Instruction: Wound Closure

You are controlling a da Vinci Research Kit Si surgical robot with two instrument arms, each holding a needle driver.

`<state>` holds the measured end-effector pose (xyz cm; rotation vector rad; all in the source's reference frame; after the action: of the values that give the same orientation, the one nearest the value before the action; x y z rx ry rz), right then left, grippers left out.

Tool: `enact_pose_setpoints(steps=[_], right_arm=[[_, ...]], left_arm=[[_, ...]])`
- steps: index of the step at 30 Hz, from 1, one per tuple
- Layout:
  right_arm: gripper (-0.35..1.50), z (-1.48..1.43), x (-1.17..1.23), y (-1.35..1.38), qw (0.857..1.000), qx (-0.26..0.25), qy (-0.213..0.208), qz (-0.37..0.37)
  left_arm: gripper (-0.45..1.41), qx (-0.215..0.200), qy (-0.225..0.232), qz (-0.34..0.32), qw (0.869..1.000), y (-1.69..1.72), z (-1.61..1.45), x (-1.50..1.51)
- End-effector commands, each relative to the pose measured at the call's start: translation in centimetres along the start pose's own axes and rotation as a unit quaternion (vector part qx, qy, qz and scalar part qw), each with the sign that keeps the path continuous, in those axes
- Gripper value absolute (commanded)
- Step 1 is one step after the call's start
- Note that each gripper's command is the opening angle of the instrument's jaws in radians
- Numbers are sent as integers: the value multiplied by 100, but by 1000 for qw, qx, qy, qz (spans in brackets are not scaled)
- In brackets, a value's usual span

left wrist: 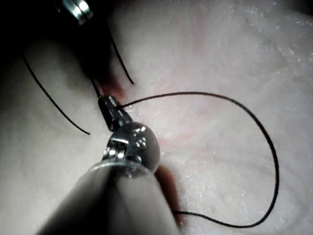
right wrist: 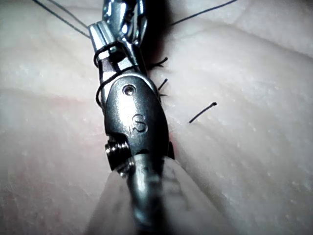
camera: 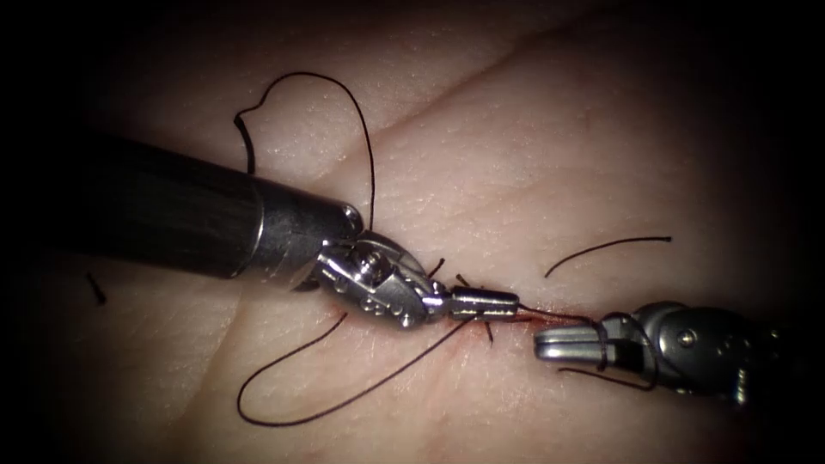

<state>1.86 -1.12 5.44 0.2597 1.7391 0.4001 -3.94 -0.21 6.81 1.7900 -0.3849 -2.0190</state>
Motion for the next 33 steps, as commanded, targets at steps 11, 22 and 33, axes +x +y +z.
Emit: enact_pose_setpoints(steps=[11,22,33], right_arm=[[-15,-10,-13,5,990,-129,-56,14],[61,-15,-36,-15,975,-189,-112,22],[74,-22,-58,-16,966,-225,-103,71]], left_arm=[[-45,-3,8,-8,1000,18,20,41],[-45,18,13,-12,1000,-13,31,95],[-45,20,13,-11,1000,-19,35,107]])
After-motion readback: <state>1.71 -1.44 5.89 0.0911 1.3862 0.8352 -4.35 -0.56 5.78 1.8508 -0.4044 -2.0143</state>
